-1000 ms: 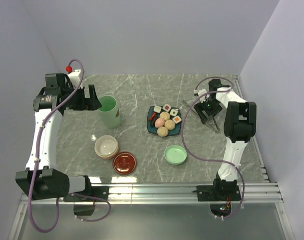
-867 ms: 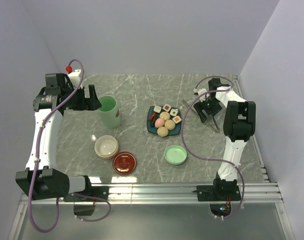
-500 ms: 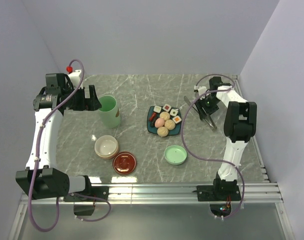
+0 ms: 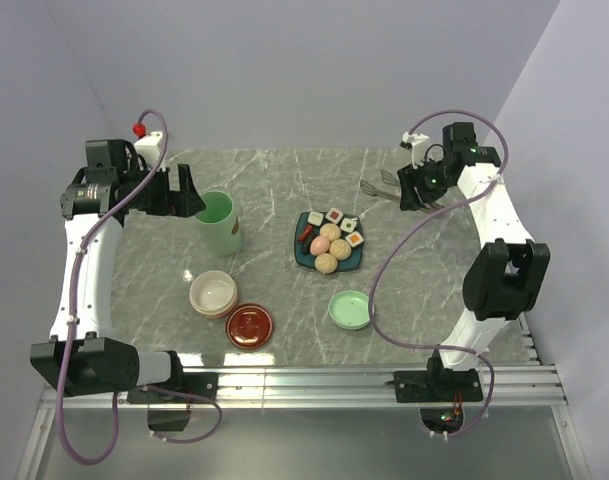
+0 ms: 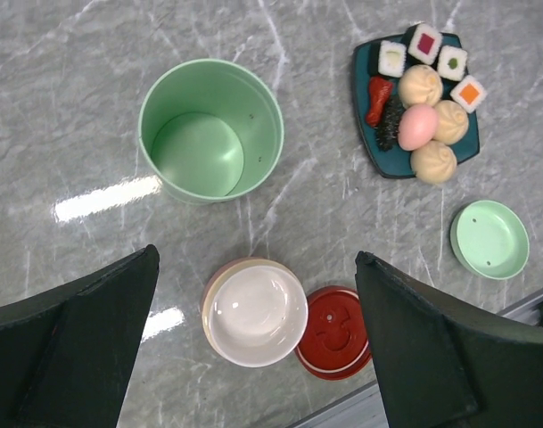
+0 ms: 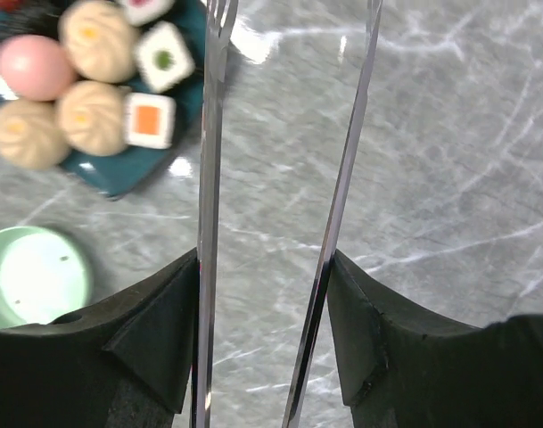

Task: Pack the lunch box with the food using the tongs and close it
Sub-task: Grab the clamp with the right arm, then pick up the food using the clamp

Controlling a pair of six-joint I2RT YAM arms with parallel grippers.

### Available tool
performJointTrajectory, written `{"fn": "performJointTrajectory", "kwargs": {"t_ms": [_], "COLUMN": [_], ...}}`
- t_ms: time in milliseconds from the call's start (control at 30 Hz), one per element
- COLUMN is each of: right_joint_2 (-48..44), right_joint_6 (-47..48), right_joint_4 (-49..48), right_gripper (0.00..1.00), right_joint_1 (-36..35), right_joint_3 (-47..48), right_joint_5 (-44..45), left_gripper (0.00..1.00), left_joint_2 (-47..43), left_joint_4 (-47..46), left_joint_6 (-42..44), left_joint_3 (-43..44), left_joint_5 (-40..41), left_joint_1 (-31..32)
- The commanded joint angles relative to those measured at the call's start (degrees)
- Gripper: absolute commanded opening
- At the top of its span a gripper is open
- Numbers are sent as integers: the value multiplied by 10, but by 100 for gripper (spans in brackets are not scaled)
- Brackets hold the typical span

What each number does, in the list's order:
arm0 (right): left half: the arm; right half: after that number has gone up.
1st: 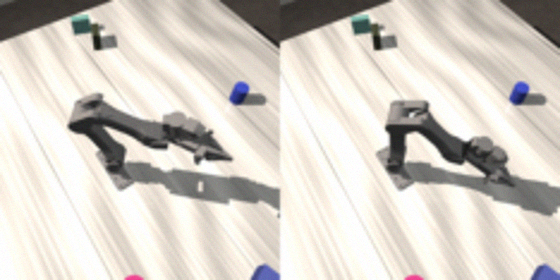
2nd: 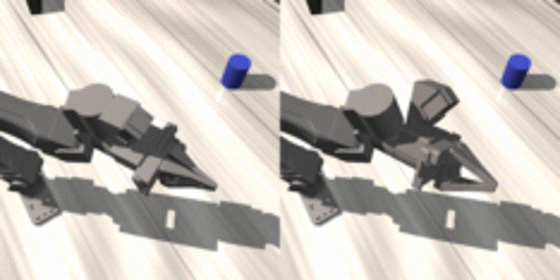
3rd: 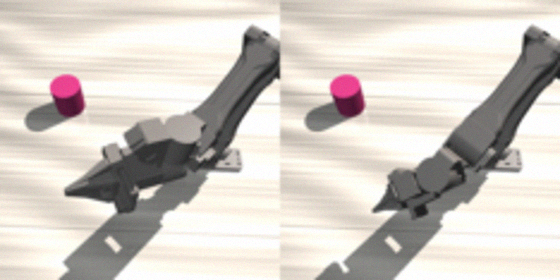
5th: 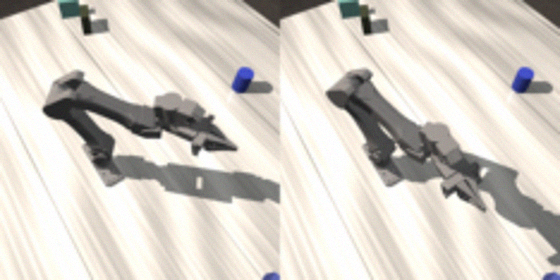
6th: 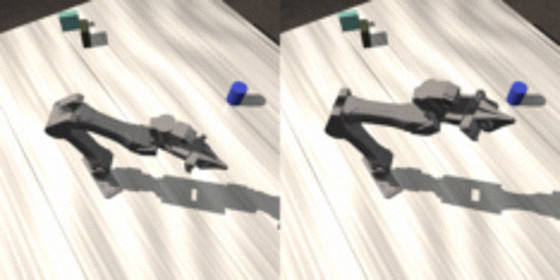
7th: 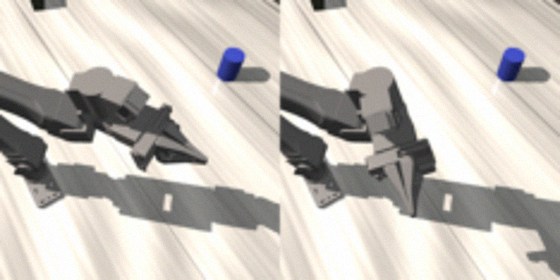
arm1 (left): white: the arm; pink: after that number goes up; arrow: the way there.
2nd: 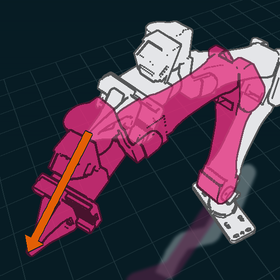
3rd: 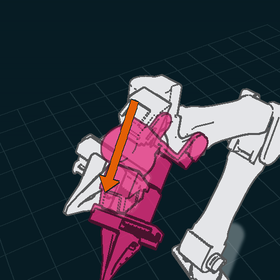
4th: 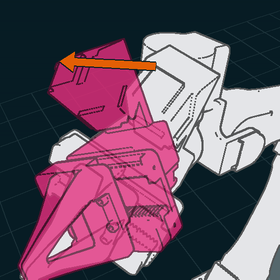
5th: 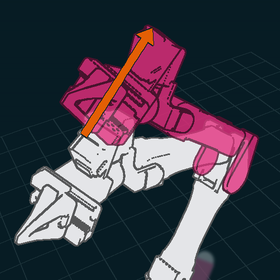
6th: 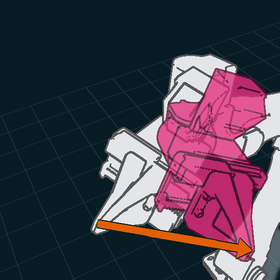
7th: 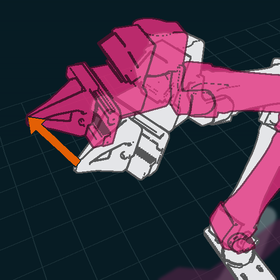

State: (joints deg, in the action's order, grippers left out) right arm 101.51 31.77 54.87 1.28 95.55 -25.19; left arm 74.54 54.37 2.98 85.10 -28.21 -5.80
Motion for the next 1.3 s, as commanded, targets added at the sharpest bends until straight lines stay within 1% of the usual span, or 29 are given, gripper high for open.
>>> {"fn": "performJointTrajectory", "kwargs": {"t_ms": [0, 67, 233, 267, 367, 400, 433, 500, 533, 567, 633, 667, 700, 733, 800, 833, 900, 933, 1067, 1133, 1200, 1267], "right_joint_2": [-50, -65, -96, -98, -108, -111, -112, -118, -120, -123, -128, -130, -131, -133, -137, -141, -147, -153, -173, -184, -192, -207], "right_joint_6": [-2, 2, 12, 15, 29, 30, 30, 22, 15, 8, -14, -17, -27, -31, -53, -62, -76, -78, -62, -49, -31, -18], "right_joint_4": [40, 58, 109, 118, 158, 166, 179, 182, 176, 172, 162, 161, 157, 147, 126, 119, 111, 109, 114, 130, 144, 150], "right_gripper": [61, 61, 61, 61, 61, 61, 61, 61, 61, 61, 60, 60, 59, 59, 57, 57, 56, 55, 53, 53, 53, 53], "right_joint_1": [2, 2, 2, 2, -1, -7, -10, -10, -31, -35, -54, -62, -70, -84, -91, -95, -97, -99, -110, -116, -124, -129], "right_joint_3": [29, 39, 70, 73, 76, 76, 75, 71, 63, 59, 47, 42, 38, 30, 18, 18, 21, 22, 12, 1, -18, -36], "right_joint_5": [-58, -94, -150, -177, -220, -246, -257, -287, -295, -303, -322, -328, -332, -333, -330, -315, -290, -258, -191, -171, -142, -124], "left_gripper": [98, 98, 98, 98, 99, 99, 100, 99, 99, 99, 99, 99, 99, 99, 99, 99, 99, 99, 99, 99, 99, 99], "left_joint_2": [-14, -16, -26, -27, -44, -60, -70, -102, -111, -120, -142, -145, -146, -143, -125, -119, -108, -109, -135, -144, -160, -165], "left_joint_4": [-8, -9, -14, -16, -36, -47, -85, -123, -149, -160, -174, -180, -180, -178, -165, -159, -155, -158, -192, -199, -212, -215], "left_joint_6": [18, 21, 26, 27, 50, 57, 59, 77, 90, 104, 162, 183, 219, 228, 241, 237, 201, 187, 93, 69, 35, 3], "left_joint_3": [29, 32, 39, 38, 30, 17, 6, -24, -32, -44, -56, -63, -63, -63, -49, -43, -28, -27, -58, -76, -88, -95], "left_joint_5": [-45, -60, -91, -98, -146, -160, -176, -185, -184, -184, -174, -166, -149, -117, -112, -115, -126, -129, -131, -128, -137, -142], "left_joint_1": [0, 0, 0, 0, 0, 1, 1, 8, 14, 32, 54, 99, 118, 146, 152, 152, 153, 152, 152, 150, 140, 113]}}
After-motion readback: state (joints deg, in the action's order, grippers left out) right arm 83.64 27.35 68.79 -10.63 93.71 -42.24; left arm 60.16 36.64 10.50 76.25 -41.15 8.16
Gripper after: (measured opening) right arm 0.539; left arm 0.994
